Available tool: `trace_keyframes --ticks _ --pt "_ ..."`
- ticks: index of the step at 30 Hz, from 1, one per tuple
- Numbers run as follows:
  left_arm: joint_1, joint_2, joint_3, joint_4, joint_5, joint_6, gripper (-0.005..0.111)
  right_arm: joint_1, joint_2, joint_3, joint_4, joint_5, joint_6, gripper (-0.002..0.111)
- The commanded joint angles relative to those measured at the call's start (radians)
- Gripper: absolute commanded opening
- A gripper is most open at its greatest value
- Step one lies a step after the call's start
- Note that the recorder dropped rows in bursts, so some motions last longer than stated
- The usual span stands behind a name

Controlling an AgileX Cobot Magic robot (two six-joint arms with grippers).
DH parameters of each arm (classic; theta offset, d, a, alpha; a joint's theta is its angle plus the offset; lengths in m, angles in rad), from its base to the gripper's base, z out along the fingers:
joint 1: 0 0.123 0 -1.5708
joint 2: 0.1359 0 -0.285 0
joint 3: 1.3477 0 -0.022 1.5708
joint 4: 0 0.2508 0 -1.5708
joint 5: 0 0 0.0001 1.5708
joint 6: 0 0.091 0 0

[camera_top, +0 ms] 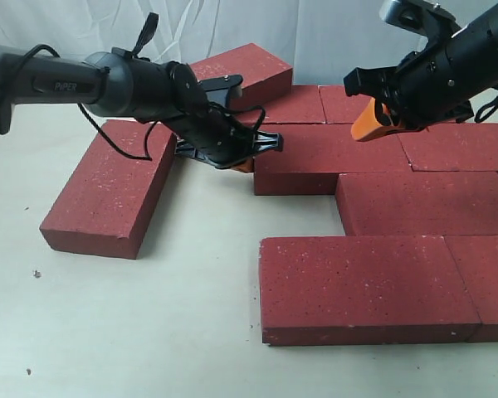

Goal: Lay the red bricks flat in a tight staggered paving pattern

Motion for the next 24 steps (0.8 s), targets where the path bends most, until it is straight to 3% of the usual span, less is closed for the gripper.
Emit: trace_keyframes --ticks 1,9,15,24 --pt "0.005 -0.008 -0.008 -0.020 0.074 0.005 0.000 -0.003 -0.008 -0.002 0.006 -0.008 -0.002 -0.001" --pt "0.110 -0.069 -0.008 -0.001 0.277 0.002 0.000 -0.003 -0.008 -0.002 0.006 -0.008 -0.002 -0.001" --pt "0.129 -0.152 -0.008 0.065 0.337 0.002 0.000 -0.003 -0.008 -0.002 0.002 -0.005 -0.002 -0.001" --pt "0.129 -0.237 -0.008 0.383 0.426 -0.076 0.000 -0.003 -0.008 -0.002 -0.020 0.016 -0.002 -0.001"
